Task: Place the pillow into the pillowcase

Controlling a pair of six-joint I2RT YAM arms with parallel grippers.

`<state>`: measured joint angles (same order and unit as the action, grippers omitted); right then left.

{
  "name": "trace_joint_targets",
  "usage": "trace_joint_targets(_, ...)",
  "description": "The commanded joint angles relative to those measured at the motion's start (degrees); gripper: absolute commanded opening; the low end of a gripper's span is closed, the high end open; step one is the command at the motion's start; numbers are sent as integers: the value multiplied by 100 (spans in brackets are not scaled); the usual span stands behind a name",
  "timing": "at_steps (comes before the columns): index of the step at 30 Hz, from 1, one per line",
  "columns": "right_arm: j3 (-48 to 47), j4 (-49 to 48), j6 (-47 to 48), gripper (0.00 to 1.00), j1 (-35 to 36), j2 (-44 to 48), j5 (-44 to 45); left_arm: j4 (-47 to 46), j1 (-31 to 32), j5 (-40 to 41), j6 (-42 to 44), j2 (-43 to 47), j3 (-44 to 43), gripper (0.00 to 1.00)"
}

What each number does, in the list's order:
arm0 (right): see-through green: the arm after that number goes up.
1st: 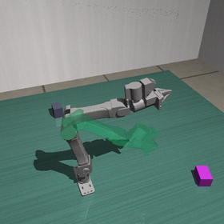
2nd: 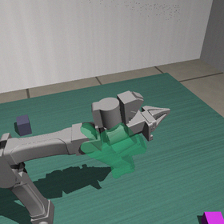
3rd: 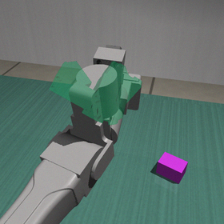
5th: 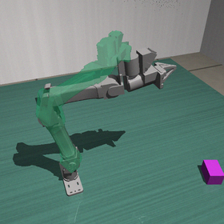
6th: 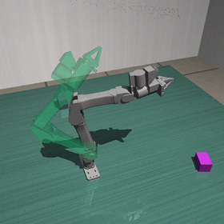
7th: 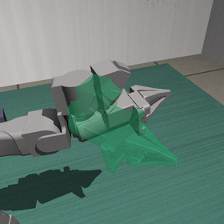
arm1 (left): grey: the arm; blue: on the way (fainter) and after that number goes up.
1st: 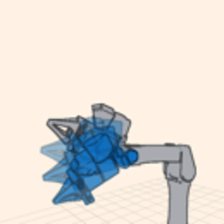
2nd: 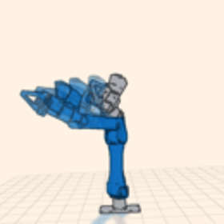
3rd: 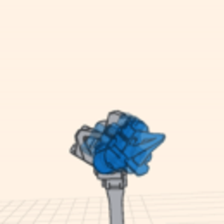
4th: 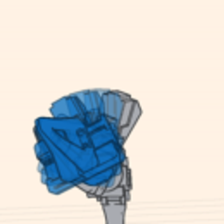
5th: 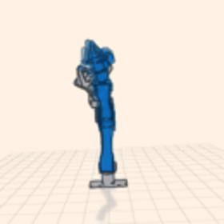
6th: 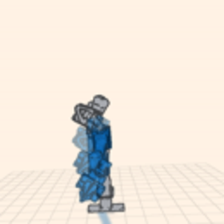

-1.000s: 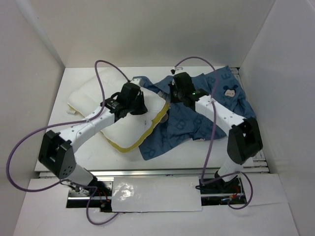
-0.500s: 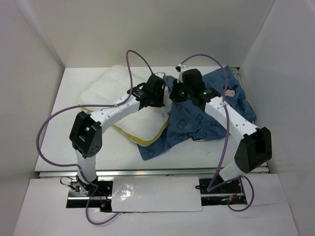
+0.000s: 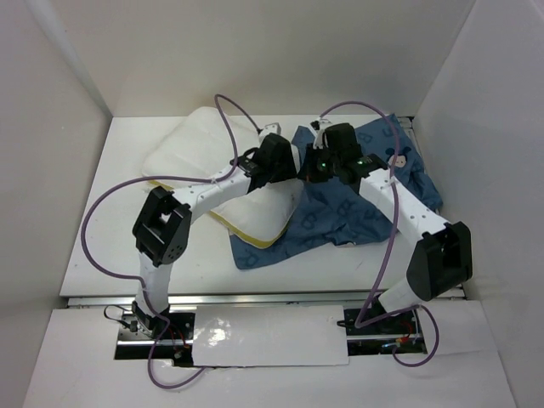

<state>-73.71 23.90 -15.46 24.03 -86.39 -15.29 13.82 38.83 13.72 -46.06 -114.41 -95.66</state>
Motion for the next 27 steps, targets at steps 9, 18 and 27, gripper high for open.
trace_joint_targets(9, 480, 1, -273, 0, -487, -168, -273, 831, -112, -36, 1056, 1621, 1047, 100)
trace_joint_targets(18, 586, -105, -151, 0, -434, -53, -475, 1518, 265, -562, 1330, 3469, 3410, 100)
trace_joint_targets(27, 516, -52, 17, 0, -118, 105, -264, -379, 371, -2083, 836, 2689, 4213, 94)
